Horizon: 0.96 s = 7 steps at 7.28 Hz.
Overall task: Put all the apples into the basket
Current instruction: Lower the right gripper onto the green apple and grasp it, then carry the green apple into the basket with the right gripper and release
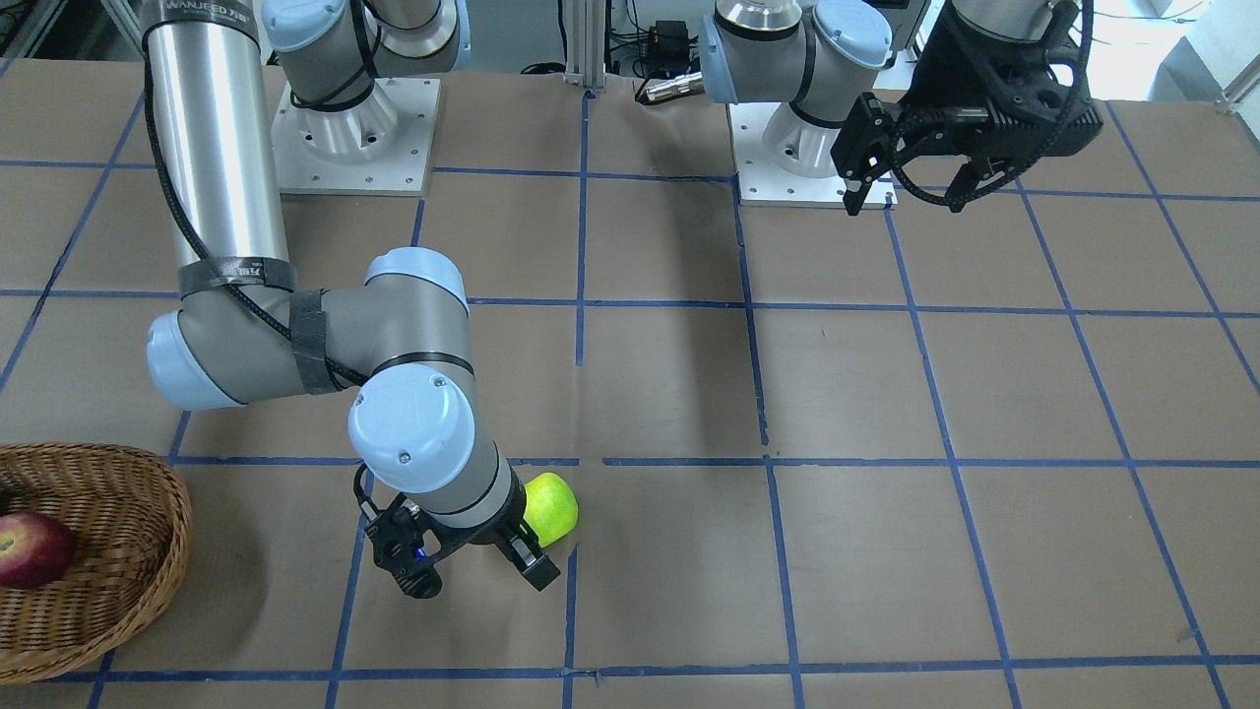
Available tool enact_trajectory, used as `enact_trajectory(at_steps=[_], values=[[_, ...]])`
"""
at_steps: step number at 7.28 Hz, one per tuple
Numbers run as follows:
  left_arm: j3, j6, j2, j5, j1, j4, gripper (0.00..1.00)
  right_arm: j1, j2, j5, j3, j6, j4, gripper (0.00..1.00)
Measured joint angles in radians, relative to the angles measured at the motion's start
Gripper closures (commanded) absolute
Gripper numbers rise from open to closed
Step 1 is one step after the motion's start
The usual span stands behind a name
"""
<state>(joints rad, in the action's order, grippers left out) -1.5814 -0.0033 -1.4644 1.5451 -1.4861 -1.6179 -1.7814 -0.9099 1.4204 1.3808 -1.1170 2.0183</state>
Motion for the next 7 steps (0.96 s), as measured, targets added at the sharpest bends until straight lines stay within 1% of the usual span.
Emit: enact_trajectory(at_steps=[2,3,4,5,7], values=[[-0.009,-0.003,-0.003,-0.004,0.000,0.002,0.00,-0.004,0.005,-0.001,0.013,-0.008,-0.001,0.00],[-0.026,-0.008,-0.005,-0.003,-0.003,0.005,0.00,-0.008,0.014,-0.002,0.015,-0.010,0.001,0.06],[-0.042,-0.009,0.001,0.000,-0.004,0.007,0.00,-0.019,0.026,-0.002,0.016,-0.012,0.003,0.71],[-0.053,-0.010,0.006,0.003,-0.004,0.008,0.00,-0.029,0.034,-0.003,0.015,-0.016,0.005,1.00],[-0.059,-0.016,0.004,0.004,-0.005,0.027,0.00,-0.036,0.034,-0.001,0.010,-0.016,0.005,1.00]])
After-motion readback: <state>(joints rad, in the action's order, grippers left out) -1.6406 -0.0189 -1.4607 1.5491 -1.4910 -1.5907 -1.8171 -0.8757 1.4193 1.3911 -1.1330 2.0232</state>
